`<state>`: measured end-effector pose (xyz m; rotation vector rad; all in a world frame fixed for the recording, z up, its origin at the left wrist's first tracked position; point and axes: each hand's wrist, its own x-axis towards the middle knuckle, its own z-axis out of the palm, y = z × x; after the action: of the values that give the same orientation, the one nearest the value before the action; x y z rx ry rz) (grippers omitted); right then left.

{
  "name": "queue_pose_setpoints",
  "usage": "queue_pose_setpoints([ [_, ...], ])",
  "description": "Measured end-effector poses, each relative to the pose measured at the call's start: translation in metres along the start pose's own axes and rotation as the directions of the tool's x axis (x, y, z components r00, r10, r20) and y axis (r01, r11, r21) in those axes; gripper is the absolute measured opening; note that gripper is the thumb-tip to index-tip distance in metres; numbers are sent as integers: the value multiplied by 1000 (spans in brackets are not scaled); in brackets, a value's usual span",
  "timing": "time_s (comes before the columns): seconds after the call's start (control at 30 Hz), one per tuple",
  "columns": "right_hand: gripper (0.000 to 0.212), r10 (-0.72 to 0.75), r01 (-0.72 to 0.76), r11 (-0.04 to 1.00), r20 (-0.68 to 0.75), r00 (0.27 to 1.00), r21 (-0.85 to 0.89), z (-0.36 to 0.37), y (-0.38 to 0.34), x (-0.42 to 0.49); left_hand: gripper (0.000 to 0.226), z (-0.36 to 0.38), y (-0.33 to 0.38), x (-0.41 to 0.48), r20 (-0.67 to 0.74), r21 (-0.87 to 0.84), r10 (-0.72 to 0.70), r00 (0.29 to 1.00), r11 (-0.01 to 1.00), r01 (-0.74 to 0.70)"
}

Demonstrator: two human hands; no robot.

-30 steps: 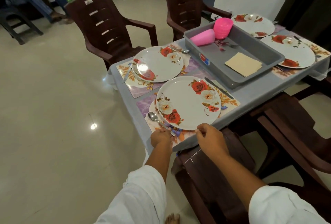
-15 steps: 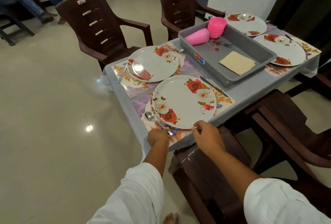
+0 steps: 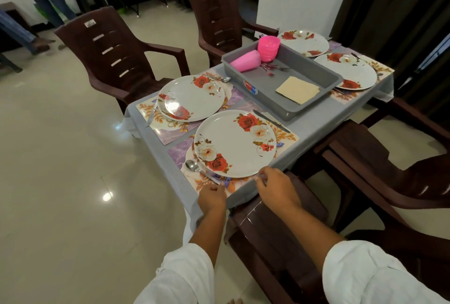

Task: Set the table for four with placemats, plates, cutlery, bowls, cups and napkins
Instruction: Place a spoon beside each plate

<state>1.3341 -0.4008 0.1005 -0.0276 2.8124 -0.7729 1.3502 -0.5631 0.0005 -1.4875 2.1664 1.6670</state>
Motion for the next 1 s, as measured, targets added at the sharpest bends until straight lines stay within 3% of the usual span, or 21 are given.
queue_pose_setpoints([
  [0.23,39,18,-19,999,-55,998,-31,-21,23,-24,19,13,17,-74,162,-6,315,935,948,-318],
  [0.5,44,-1,-3,999,-105,994,-40,-76,78,-58,26,48,26,-154,310,146,561,768,770,-622],
  [0.67,50,-41,28,994,-126,991,-103,-110,128,-77,24,78,29,-210,361,143,615,701,707,-693],
  [0.8,50,-59,49,996,-134,989,-79,-156,216,-107,24,137,21,-296,352,134,666,657,659,-740],
  [0.87,54,-108,92,990,-149,983,-108,-169,238,-113,29,154,15,-313,343,135,643,685,688,-713],
  [1.0,59,-91,68,986,-144,985,-155,-222,329,-142,31,219,16,-394,374,164,678,633,624,-764],
])
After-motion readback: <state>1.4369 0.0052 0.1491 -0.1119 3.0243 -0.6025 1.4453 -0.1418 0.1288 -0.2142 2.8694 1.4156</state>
